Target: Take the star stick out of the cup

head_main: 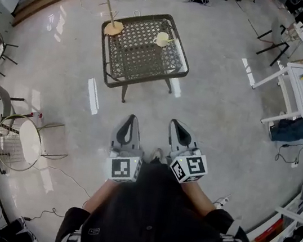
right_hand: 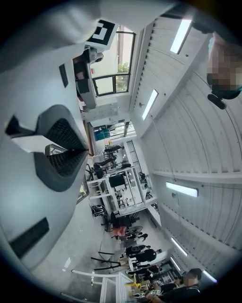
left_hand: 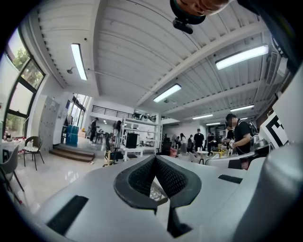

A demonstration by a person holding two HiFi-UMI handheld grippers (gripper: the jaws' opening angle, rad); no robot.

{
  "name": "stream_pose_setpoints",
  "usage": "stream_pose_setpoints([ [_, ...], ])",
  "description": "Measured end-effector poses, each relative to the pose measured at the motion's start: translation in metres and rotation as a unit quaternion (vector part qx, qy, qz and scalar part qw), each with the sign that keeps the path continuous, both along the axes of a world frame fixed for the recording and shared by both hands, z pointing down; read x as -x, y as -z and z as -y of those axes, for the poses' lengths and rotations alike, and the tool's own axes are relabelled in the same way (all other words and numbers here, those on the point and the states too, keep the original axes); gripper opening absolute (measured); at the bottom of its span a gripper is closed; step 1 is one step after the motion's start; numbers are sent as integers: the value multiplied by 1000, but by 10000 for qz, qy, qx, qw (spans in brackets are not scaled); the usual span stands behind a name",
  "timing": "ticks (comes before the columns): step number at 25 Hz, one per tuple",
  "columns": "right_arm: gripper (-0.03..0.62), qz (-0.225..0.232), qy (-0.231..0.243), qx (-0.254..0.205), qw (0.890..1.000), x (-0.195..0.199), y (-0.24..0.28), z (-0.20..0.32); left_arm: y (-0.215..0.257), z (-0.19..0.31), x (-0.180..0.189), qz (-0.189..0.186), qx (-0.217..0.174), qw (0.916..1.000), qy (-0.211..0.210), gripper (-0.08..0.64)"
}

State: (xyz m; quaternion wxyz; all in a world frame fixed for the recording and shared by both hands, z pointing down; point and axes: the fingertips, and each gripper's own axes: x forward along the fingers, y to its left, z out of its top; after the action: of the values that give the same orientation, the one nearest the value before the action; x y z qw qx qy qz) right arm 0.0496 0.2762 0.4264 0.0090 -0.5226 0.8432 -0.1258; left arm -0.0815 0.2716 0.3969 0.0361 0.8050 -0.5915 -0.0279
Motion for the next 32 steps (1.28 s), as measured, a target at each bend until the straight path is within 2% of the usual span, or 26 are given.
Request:
stream_pose_setpoints([
  [5, 11, -8, 2, 41, 10000, 18, -2, 6, -10, 3, 19, 174, 33, 9998, -80, 15],
  [11, 11, -70, -121, 40, 9999, 36, -3, 11, -7, 6, 40, -189, 57, 9997, -112, 15],
  [16, 11, 1, -282, 111, 9995, 45, -10, 22, -15, 12, 48, -243, 91, 9995, -193, 15],
  [20, 11, -33, -233, 203, 9995, 53, -18, 32, -28, 20, 54, -261, 282, 9991, -191, 15],
  [26, 11, 57, -195, 313, 9993, 50, -32, 81, -34, 62, 51, -184, 274, 9994, -140, 15],
  [32, 11, 160, -142, 343, 9992, 38, -34, 157, -32, 128, 44, -53, 289, 9996, 0, 15],
])
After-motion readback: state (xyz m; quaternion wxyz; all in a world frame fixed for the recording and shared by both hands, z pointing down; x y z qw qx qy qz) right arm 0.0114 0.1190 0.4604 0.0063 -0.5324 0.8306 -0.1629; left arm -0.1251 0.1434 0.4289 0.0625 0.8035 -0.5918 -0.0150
